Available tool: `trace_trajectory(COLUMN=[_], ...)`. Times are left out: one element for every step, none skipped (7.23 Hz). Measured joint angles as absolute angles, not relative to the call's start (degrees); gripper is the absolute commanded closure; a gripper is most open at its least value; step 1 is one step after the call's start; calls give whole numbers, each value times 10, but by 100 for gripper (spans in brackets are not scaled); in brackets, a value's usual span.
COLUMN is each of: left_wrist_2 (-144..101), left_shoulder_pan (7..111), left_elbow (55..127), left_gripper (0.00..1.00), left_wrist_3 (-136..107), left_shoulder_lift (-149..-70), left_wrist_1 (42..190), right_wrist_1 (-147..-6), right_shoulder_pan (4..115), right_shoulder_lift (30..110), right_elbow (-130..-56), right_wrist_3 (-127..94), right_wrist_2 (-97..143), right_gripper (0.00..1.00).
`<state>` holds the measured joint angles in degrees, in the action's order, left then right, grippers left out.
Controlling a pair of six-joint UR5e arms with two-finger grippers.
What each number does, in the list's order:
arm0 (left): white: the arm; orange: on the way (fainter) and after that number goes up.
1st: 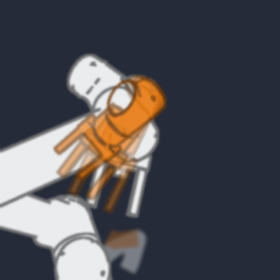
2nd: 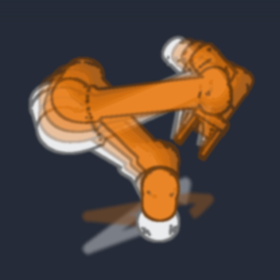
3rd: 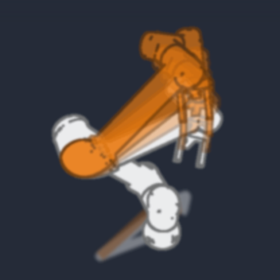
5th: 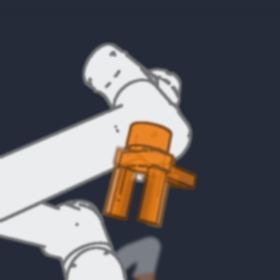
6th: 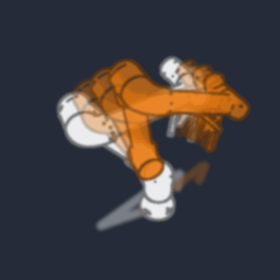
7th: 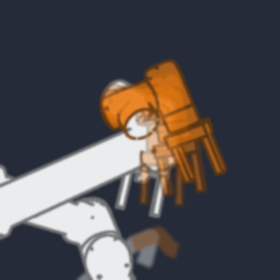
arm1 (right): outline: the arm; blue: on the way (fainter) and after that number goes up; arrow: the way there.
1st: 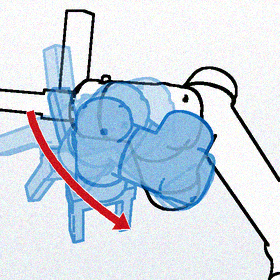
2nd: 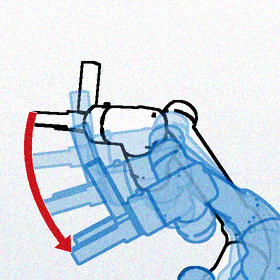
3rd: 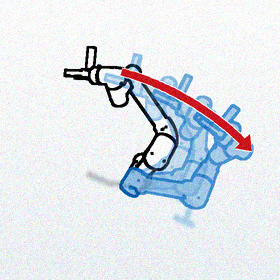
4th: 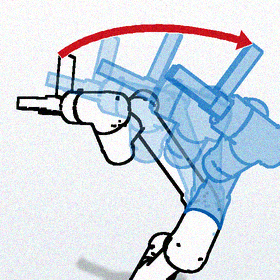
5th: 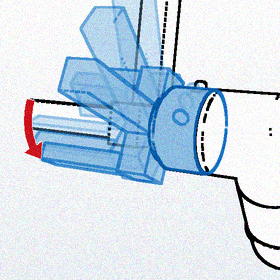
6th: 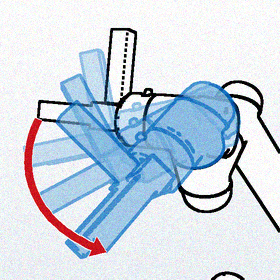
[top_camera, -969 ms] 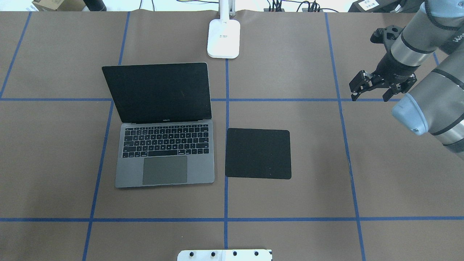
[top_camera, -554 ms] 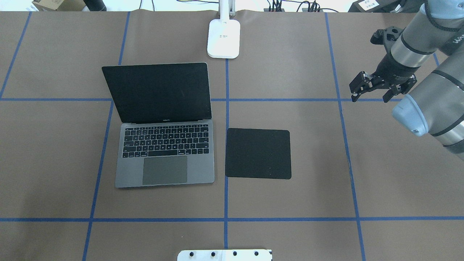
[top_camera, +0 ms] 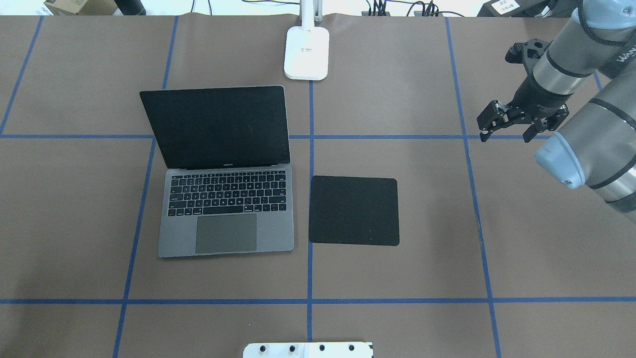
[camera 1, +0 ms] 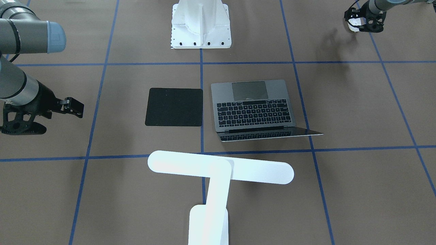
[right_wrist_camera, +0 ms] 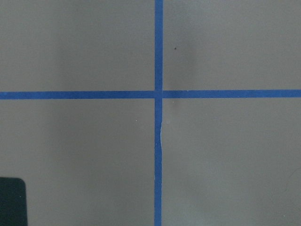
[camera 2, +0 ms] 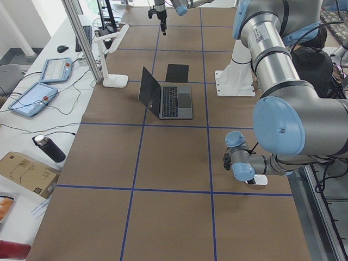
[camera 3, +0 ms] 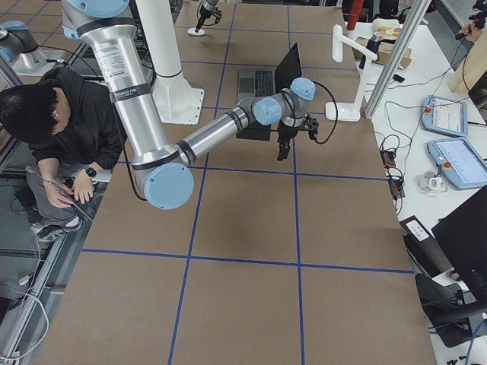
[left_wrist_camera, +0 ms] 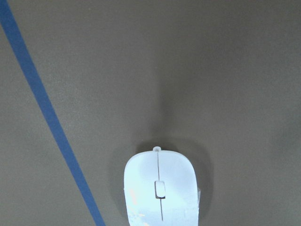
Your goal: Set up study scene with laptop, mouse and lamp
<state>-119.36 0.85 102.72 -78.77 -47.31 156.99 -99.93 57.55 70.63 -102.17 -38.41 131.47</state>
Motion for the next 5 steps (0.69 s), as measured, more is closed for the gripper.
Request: trace_trajectory(left_wrist_2=[-1194, -1194, -1194, -1194, -1194], left_shoulder_pan=[7, 5, 3, 2, 0], left_elbow=[1022, 1016, 1005, 990, 979], left_gripper=[0, 0, 0, 0, 0], left_wrist_3=[-789, -790, -790, -791, -794], left_shoulder_lift=[-475, -476, -477, -479, -485], left_wrist_1=[1570, 1574, 1585, 1600, 1609], right_wrist_1=[-999, -999, -999, -999, -999], right_shoulder_pan=[575, 575, 574, 572, 571], right_shoulder_lift=[706, 706, 706, 706, 706], right_elbow=[-1022, -1022, -1023, -1024, -1026], right_wrist_3=[-384, -384, -384, -384, -384], right_wrist_2=[1314, 1314, 1315, 1315, 1314], right_gripper=[1, 1, 1, 1, 1])
